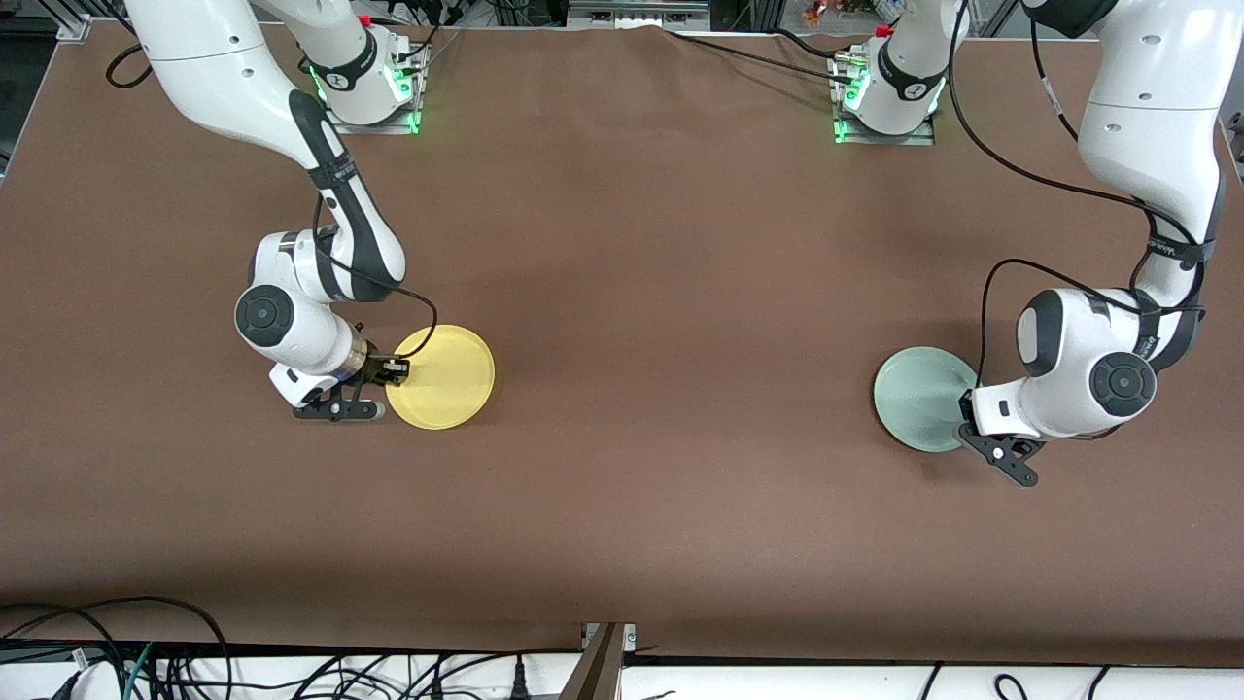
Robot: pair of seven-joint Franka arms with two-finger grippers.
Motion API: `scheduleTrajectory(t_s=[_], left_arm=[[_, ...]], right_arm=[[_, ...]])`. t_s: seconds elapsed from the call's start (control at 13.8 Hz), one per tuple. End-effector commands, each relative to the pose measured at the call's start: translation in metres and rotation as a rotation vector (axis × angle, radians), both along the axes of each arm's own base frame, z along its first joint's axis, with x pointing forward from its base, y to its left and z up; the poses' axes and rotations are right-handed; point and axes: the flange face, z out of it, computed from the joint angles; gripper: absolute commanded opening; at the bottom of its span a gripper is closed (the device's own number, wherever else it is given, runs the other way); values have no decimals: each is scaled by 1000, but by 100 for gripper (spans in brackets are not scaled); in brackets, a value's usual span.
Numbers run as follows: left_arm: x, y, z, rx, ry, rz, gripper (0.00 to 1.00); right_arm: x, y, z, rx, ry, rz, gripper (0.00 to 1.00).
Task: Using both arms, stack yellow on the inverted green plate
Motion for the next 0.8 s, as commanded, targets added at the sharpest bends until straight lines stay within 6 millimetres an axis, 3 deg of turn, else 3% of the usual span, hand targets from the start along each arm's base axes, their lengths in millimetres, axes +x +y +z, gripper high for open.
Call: scheduleTrajectory(t_s=[0.0, 0.15, 0.22, 0.36, 0.51, 0.73], left_arm=[[1, -51, 56, 150, 5, -66, 0], [5, -105, 84, 263, 22, -130, 0], [2, -152, 94, 319, 27, -195, 0], [-5, -219, 105, 478, -2, -210, 0], [-28, -284, 100, 616, -74, -188, 0], [-81, -371, 84, 790, -165, -138, 0]], right_arm=[[3, 2, 3, 14, -3, 4, 14], [4, 2, 4, 15, -4, 4, 2], [4, 2, 5, 15, -6, 4, 0], [5, 1, 7, 17, -10, 6, 0], [6, 1, 11, 18, -14, 23, 0], [19, -4, 40, 26, 20, 64, 0]])
